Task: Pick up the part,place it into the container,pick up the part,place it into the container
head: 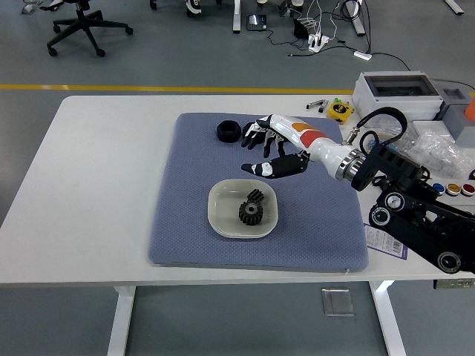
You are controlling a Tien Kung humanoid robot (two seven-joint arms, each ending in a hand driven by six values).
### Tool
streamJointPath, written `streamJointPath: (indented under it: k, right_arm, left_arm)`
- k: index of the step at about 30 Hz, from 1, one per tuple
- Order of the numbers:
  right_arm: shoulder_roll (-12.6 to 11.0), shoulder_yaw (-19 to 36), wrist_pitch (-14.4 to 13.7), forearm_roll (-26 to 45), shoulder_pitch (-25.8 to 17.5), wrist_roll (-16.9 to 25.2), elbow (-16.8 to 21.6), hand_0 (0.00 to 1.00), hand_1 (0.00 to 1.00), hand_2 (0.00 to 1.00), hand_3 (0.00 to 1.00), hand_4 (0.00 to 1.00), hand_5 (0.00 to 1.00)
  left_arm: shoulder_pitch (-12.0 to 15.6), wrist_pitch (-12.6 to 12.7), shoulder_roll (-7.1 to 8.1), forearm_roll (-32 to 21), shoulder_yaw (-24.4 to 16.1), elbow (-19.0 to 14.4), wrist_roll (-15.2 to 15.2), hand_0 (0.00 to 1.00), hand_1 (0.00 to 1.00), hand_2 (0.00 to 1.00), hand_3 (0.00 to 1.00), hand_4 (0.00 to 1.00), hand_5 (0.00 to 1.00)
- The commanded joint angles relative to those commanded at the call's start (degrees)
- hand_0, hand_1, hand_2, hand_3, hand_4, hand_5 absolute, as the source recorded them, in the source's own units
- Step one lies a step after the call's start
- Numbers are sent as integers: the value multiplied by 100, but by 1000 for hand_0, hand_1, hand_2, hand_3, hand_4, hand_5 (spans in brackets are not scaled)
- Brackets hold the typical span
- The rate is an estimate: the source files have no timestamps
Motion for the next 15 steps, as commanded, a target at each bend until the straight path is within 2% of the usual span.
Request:
streamJointPath:
  k: [2, 3, 6, 11, 13, 15]
  right_arm:
    - [-195, 154, 49, 484, -242, 89, 184, 715, 794, 892, 877, 998, 477]
    - [-320, 266, 68, 782, -415, 138, 302, 799, 840, 929, 951, 998, 633]
    - [-524, 565, 10, 1415, -791, 280, 523, 799, 840, 929, 951, 998, 633]
    - [-890, 1059, -569, 2623, -1411, 920, 970, 797, 831, 911, 910, 998, 651]
    - [-1019, 1308, -623, 3107, -1677, 1018, 1158, 797, 831, 911, 910, 998, 651]
    - [-1173, 1609, -543, 3591, -2007, 943, 1401, 794, 820, 887, 909, 998, 654]
  left_arm:
    - [-30, -6, -14, 109, -74, 0, 1, 914, 887, 872, 577, 517, 699]
    - [-34, -4, -26, 136, -127, 0, -7, 911, 887, 873, 579, 518, 703]
    - [-33, -7, -36, 222, -200, 0, 0, 911, 887, 873, 579, 518, 703]
    - [-17, -44, -51, 458, -275, 0, 53, 909, 884, 873, 581, 517, 705]
    - [-10, -65, -53, 555, -283, 0, 75, 909, 884, 873, 581, 517, 705]
    - [6, -65, -66, 619, -325, 0, 84, 904, 880, 873, 581, 517, 704]
